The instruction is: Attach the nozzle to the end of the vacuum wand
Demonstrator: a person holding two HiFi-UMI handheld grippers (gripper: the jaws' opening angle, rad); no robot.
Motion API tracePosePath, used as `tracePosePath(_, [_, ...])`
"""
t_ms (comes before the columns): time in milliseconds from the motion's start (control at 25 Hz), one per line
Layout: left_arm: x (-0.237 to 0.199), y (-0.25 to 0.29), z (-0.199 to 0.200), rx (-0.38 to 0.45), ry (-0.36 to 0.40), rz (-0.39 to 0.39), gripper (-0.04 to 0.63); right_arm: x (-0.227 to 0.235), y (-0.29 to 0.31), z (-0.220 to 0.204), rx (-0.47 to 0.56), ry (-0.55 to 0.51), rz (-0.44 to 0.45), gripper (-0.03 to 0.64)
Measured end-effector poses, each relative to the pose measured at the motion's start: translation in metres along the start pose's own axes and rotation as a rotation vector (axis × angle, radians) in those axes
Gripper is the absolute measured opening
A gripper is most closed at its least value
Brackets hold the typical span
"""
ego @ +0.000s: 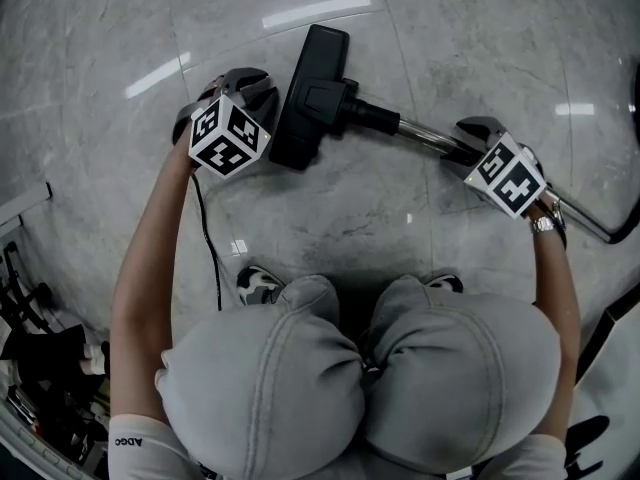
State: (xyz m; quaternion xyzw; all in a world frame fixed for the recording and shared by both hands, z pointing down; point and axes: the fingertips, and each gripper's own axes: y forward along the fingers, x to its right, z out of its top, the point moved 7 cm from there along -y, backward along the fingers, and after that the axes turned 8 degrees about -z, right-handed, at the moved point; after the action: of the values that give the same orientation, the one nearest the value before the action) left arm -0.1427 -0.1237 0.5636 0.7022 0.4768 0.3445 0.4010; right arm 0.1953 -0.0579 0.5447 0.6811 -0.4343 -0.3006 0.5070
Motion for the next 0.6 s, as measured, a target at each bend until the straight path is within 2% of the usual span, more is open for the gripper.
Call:
tracePosePath(200, [0.0, -0.009, -0.011, -0.02, -0.023, 0.011, 0.095, 0.004, -0.02, 0.002, 0.099, 0.087, -0.001, 0.252])
tracePosePath(360, [-0.005, -0.024, -0.018, -0.01, -0.084, 0.063, 0.094, 0.008, -0.033, 0.01, 0.163, 0.121, -0.028, 0.25])
tracePosePath(480, [-0.005, -0.042, -0.006, 0.057, -0.125, 0.101, 0.091, 0.004, -0.042, 0.017, 0.203, 0.105, -0.044, 0.249])
tracePosePath(600, [-0.001, -0.066, 0.018, 0.14, -0.149, 0.184, 0.027, -0.001, -0.054, 0.023, 0.256, 0.127, -0.057, 0.243])
